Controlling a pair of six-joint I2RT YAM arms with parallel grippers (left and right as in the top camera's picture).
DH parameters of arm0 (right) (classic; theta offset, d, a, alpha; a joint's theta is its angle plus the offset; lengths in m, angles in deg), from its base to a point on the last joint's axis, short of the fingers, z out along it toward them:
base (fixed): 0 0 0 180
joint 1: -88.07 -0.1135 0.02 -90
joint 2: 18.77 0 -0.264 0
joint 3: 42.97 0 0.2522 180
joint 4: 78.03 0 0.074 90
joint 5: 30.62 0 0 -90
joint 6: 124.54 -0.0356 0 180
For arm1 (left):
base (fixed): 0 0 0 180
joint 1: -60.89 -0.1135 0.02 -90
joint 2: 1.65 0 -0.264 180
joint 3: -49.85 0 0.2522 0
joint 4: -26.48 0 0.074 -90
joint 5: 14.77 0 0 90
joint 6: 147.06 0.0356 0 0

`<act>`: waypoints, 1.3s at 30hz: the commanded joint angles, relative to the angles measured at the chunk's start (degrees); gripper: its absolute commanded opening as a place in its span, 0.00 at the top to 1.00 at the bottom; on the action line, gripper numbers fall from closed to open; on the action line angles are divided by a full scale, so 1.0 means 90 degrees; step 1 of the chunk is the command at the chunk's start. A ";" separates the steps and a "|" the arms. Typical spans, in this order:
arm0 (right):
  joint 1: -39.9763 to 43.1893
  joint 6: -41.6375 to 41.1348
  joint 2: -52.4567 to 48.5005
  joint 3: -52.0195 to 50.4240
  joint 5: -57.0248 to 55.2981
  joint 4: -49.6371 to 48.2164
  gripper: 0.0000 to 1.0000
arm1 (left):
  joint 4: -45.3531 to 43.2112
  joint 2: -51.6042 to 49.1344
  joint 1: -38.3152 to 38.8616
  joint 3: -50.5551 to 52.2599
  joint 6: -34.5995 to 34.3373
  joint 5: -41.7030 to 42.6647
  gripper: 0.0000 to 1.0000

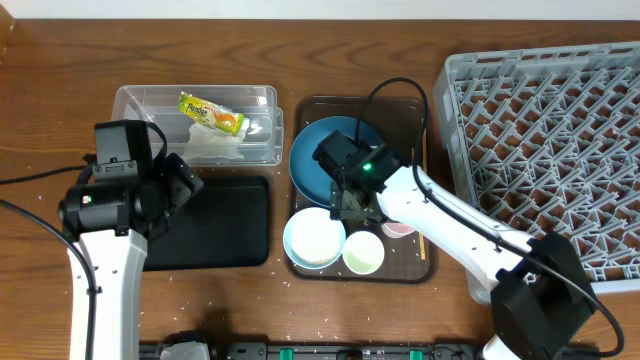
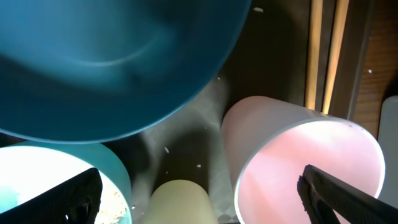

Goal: Sort waste into correct bins and load items into the dishwasher rack
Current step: 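Raise the right arm and reach toward the pink cup, then close the right gripper on the pink cup rim and lift, then carry the pink cup right and lower it into the dish rack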

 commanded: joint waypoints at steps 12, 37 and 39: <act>0.0318 -0.0170 -0.0066 -0.0588 0.0058 -0.0418 0.26 | 0.0022 -0.0024 -0.0032 -0.0124 -0.0010 -0.0010 0.02; 0.0321 0.0170 0.0933 -0.0607 0.0041 -0.0386 0.99 | 0.0022 -0.0027 -0.0032 -0.0124 -0.0010 -0.0010 0.02; 0.0350 0.0267 0.1117 -0.0607 -0.0005 -0.0364 0.99 | 0.0022 -0.0027 -0.0032 -0.0124 -0.0010 -0.0010 0.02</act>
